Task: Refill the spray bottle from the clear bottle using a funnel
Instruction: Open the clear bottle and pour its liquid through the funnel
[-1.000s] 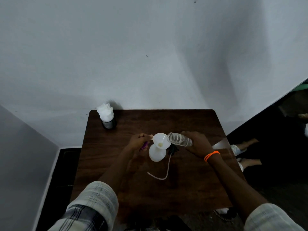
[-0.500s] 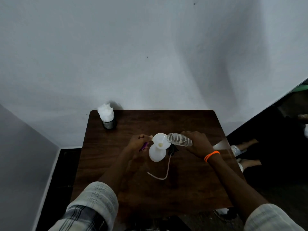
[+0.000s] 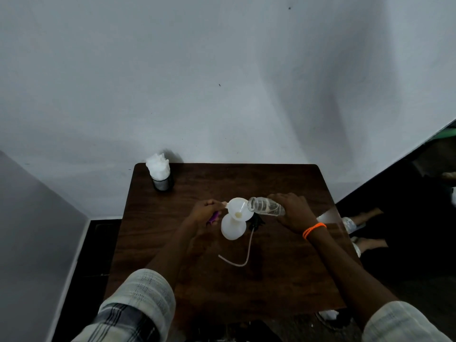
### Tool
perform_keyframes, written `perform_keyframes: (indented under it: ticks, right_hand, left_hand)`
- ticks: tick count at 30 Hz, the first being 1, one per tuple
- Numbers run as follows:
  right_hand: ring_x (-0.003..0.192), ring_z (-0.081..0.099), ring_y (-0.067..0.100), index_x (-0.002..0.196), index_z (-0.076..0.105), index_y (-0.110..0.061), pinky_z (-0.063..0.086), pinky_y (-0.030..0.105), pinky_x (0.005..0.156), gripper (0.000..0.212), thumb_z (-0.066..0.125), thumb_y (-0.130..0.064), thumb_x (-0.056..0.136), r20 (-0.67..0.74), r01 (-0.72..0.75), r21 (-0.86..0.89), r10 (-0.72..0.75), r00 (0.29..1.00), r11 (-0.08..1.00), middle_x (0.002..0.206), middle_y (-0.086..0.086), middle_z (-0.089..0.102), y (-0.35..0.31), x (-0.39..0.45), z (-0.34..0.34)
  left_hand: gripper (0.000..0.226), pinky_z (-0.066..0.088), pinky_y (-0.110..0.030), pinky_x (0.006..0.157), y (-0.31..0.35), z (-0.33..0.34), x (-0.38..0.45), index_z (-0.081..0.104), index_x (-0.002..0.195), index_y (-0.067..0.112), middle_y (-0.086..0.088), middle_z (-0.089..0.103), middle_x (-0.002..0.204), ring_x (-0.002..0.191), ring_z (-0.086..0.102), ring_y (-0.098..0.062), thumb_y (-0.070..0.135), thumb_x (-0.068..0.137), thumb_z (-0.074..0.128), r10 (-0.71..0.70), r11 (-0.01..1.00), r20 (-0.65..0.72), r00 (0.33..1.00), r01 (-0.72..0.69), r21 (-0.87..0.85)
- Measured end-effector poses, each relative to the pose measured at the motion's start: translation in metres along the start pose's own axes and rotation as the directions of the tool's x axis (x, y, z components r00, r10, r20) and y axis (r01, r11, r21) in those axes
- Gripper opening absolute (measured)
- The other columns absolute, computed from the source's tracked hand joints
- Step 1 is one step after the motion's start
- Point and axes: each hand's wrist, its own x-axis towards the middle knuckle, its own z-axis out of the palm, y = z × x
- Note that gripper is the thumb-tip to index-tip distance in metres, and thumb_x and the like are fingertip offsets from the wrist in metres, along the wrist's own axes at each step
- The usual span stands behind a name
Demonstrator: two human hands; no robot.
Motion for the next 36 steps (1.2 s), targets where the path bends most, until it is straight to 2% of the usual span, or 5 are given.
perform_keyframes:
  ticks: [8,14,19,32,36]
  right_hand:
    - [0.113,0.059,0.023,0.138,0.054,-0.036,0.04,0.039,0.086,0.061,0.071,-0.038,0.08,-0.018,0.003,-0.011,-0.003,1.0,1.0,0.134,-0.012,0.062,-0.001,0.001,0.001]
    - [0.113,0.058,0.022,0.14,0.053,-0.036,0.041,0.041,0.087,0.062,0.071,-0.035,0.08,0.005,-0.007,-0.051,0.007,1.0,0.999,0.135,-0.012,0.061,-0.002,0.002,0.0]
    - [0.115,0.056,0.024,0.141,0.052,-0.034,0.041,0.043,0.088,0.067,0.071,-0.027,0.077,0.021,-0.005,-0.08,0.007,1.0,0.997,0.138,-0.009,0.059,-0.003,0.002,-0.001]
    - [0.115,0.056,0.026,0.142,0.051,-0.034,0.039,0.042,0.086,0.074,0.072,-0.027,0.072,0.029,0.007,-0.12,-0.004,1.0,0.993,0.138,-0.006,0.059,-0.004,0.005,-0.008]
    - [0.117,0.054,0.026,0.144,0.049,-0.035,0.039,0.042,0.087,0.076,0.073,-0.028,0.072,0.045,0.01,-0.136,-0.004,0.999,0.991,0.141,-0.006,0.057,-0.004,0.006,-0.01]
  left_hand:
    - [0.015,0.044,-0.021,0.042,-0.002,-0.001,0.003,0.07,0.1,0.007,-0.011,0.061,0.08,0.058,0.054,-0.017,0.02,0.095,0.065,-0.011,1.0,-0.006,1.0,0.012,0.024]
    - [0.02,0.045,-0.022,0.044,-0.002,-0.002,0.004,0.069,0.106,0.006,-0.012,0.063,0.085,0.06,0.055,-0.017,0.022,0.095,0.066,-0.016,0.999,-0.015,1.0,0.017,0.048]
    - [0.015,0.045,-0.022,0.042,-0.003,-0.002,0.002,0.07,0.102,0.011,-0.011,0.063,0.083,0.057,0.055,-0.016,0.023,0.094,0.066,-0.019,0.999,-0.015,1.0,0.019,0.032]
    - [0.012,0.044,-0.021,0.04,-0.004,-0.001,0.002,0.07,0.098,0.01,-0.01,0.062,0.079,0.054,0.054,-0.016,0.021,0.095,0.066,0.01,0.999,-0.018,1.0,-0.009,0.044]
    - [0.009,0.043,-0.026,0.043,-0.006,0.0,0.004,0.07,0.09,0.011,-0.011,0.062,0.075,0.053,0.053,-0.017,0.019,0.094,0.066,-0.003,1.0,-0.026,1.0,0.003,0.013]
